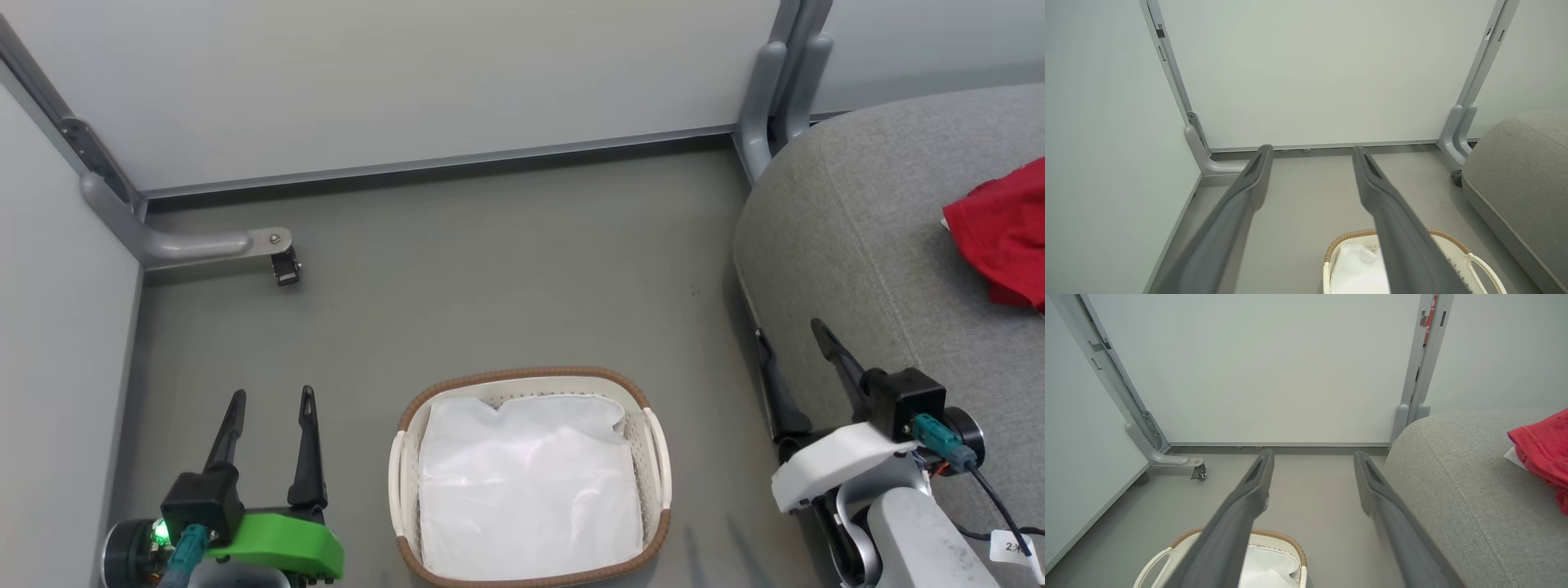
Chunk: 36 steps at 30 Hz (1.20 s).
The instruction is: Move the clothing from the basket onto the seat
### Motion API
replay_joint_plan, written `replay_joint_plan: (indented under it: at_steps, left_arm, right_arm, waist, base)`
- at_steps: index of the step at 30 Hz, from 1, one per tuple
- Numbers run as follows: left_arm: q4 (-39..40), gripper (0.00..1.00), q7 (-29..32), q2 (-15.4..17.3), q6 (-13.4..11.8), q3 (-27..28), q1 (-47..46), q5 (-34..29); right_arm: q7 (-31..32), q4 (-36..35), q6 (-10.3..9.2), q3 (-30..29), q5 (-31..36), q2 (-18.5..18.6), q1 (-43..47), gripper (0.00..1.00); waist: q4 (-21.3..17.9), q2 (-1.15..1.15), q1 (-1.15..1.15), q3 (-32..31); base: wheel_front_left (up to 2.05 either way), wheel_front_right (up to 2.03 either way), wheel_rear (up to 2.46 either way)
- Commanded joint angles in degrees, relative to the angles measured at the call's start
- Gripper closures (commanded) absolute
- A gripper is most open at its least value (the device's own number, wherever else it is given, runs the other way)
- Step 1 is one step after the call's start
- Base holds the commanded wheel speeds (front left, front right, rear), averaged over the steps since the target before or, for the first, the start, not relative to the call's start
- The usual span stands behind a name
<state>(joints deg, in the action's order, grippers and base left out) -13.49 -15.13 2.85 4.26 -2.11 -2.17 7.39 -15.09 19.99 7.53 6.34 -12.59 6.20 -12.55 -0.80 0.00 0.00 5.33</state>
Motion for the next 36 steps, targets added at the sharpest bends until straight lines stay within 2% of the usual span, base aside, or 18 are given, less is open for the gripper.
replay_joint_plan:
  at_steps: [1, 11, 20, 36]
  left_arm:
    - [0.31, 0.0, -0.01, 0.1, -0.08, -0.14, 0.99, 0.12]
    - [1.47, 0.0, -0.01, 0.11, -0.58, 0.72, 3.62, 1.36]
    - [1.54, 0.0, -0.01, 0.11, 0.05, 1.3, 5.15, 0.96]
    - [0.43, 0.0, -0.01, 0.1, 1.31, 1.46, 4.24, 4.34]
  right_arm:
    - [-0.09, -0.27, -0.09, 0.12, -0.33, -0.03, 1.03, 0.0]
    - [-0.09, -1.05, -0.09, 0.1, -0.7, -0.8, 4.47, 0.0]
    - [-0.09, -2.16, -0.09, -0.54, -0.91, -1.73, 6.08, 0.0]
    - [-0.09, -2.43, -0.09, -0.69, -2.05, -2.38, 5.45, 0.0]
  waist:
    - [0.38, 0.0, 0.0, -0.63]
    - [0.94, 0.0, 0.0, -3.39]
    - [0.98, 0.0, 0.0, -3.84]
    - [0.22, 0.0, 0.0, -3.47]
  base:
    - [0.0, 0.0, 0.0]
    - [0.0, 0.0, 0.0]
    - [0.0, 0.0, 0.0]
    - [0.0, 0.0, 0.0]
